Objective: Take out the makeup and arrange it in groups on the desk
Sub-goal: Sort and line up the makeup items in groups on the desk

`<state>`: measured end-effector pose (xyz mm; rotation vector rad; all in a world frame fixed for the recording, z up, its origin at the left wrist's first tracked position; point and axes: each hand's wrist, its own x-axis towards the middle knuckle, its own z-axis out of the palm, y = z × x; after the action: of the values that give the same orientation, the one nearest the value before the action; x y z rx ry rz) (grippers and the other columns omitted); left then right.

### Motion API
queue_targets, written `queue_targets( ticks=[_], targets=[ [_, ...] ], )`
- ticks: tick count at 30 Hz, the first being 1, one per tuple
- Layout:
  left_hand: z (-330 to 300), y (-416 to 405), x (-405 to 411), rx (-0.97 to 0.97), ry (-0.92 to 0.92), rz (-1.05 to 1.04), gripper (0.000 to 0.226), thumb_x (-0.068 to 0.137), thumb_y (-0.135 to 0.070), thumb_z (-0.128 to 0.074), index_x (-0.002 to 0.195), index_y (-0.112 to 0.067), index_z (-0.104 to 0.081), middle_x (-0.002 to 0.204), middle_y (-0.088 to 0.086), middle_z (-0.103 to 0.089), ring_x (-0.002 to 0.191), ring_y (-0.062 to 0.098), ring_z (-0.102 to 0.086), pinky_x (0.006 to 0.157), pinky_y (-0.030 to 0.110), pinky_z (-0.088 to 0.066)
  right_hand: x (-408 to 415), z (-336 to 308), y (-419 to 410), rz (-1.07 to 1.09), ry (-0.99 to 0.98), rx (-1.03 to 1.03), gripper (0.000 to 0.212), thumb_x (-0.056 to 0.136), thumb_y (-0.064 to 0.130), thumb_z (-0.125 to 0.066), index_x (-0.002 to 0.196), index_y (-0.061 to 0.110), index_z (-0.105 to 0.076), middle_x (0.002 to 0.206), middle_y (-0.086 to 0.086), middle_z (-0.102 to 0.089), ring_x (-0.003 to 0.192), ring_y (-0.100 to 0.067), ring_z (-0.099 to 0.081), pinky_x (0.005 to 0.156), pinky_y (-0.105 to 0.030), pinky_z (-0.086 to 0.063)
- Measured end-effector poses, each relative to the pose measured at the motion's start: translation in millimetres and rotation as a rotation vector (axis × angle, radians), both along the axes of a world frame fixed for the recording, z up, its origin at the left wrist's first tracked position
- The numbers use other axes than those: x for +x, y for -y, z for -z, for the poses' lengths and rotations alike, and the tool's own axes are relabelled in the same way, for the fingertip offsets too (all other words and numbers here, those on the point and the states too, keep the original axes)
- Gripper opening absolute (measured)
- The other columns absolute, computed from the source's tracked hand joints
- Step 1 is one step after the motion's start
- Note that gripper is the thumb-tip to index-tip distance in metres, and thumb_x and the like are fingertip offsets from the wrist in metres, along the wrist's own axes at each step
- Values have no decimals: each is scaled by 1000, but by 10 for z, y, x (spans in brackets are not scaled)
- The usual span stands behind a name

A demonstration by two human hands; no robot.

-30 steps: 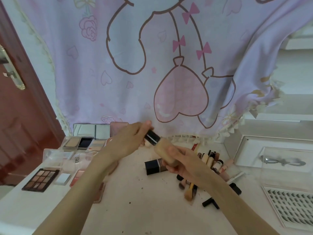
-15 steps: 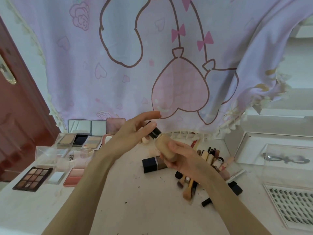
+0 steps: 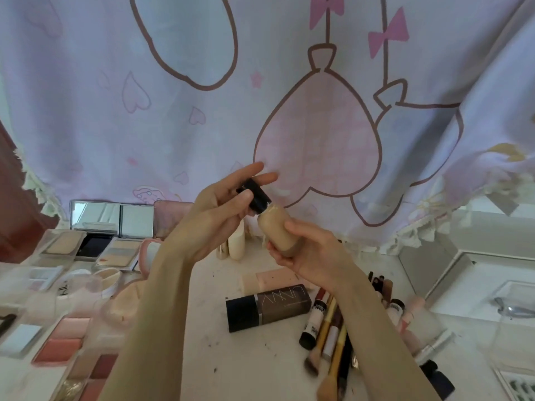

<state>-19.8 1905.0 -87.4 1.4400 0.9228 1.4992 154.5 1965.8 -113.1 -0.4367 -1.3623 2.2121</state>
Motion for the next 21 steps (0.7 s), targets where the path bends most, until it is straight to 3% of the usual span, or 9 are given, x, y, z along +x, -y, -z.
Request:
queue_targets(
  ticks=[2,4,8,10,12,14,16,19,21],
  targets=[
    [25,38,-78,-2,-51,29,53,85,-21,-62,134,-15,-44,132,8,-55,118,25,-51,100,42,-36,-39,51,-8,-3,-39,-47,23,77,20,-56,89,13,-74,80,-4,-66,71,-15,-57,59,-23,-40],
    [-32,61,-102,2,-171,-72,41,86,-13,-54,126,-19,-51,117,-1,-66,107,13,-58,88,23,-44,-69,95,-20,-28,-63,-67,22,77,19,-56,85,16,-76,81,-4,-67,73,-16,-57,62,-24,-44],
    [-129,26,-12,30,-197,-378,26,76,-13,-70,99,-23,-60,79,-17,-66,66,-6,-54,67,10,-41,-83,108,-60,-65,13,152,36,80,20,-53,114,11,-60,92,-6,-61,77,-13,-57,65,-26,-37],
    [-127,32,-1,26,-220,-377,32,77,-22,-70,105,-26,-57,97,-14,-65,73,-9,-53,74,12,-40,-80,101,-64,-65,10,158,42,80,21,-52,121,8,-53,96,-6,-59,76,-9,-60,63,-25,-37],
    [-119,57,-13,22,-265,-229,39,80,-21,-60,118,-25,-53,118,-7,-63,97,-4,-57,85,12,-42,-76,114,-85,-68,-10,143,44,81,20,-52,122,7,-52,97,-4,-59,77,-9,-60,64,-25,-37],
    [-120,62,-30,21,-261,-187,38,80,-16,-56,117,-23,-56,114,-6,-67,108,6,-58,90,17,-44,-68,129,-96,-68,-3,146,43,81,20,-53,122,8,-53,98,-3,-60,78,-9,-61,63,-23,-39],
    [-108,25,-16,12,-203,-287,34,74,-16,-71,105,-25,-62,100,-8,-71,101,9,-61,86,20,-46,-72,142,-99,-34,34,173,38,80,19,-57,118,15,-56,101,-1,-61,82,-11,-60,64,-23,-43],
    [-87,-38,-4,-8,-248,-464,37,64,-28,-78,99,-34,-63,95,-16,-69,95,4,-59,87,23,-46,-83,161,-110,59,143,279,36,79,22,-66,114,26,-57,113,1,-57,96,-15,-56,73,-25,-49],
    [-91,1,-23,-9,-334,-396,39,75,-22,-72,110,-33,-60,105,-16,-67,101,-3,-57,87,13,-44,-94,176,-121,83,193,325,43,74,23,-64,115,28,-55,117,1,-55,103,-18,-57,81,-29,-51]
  ],
)
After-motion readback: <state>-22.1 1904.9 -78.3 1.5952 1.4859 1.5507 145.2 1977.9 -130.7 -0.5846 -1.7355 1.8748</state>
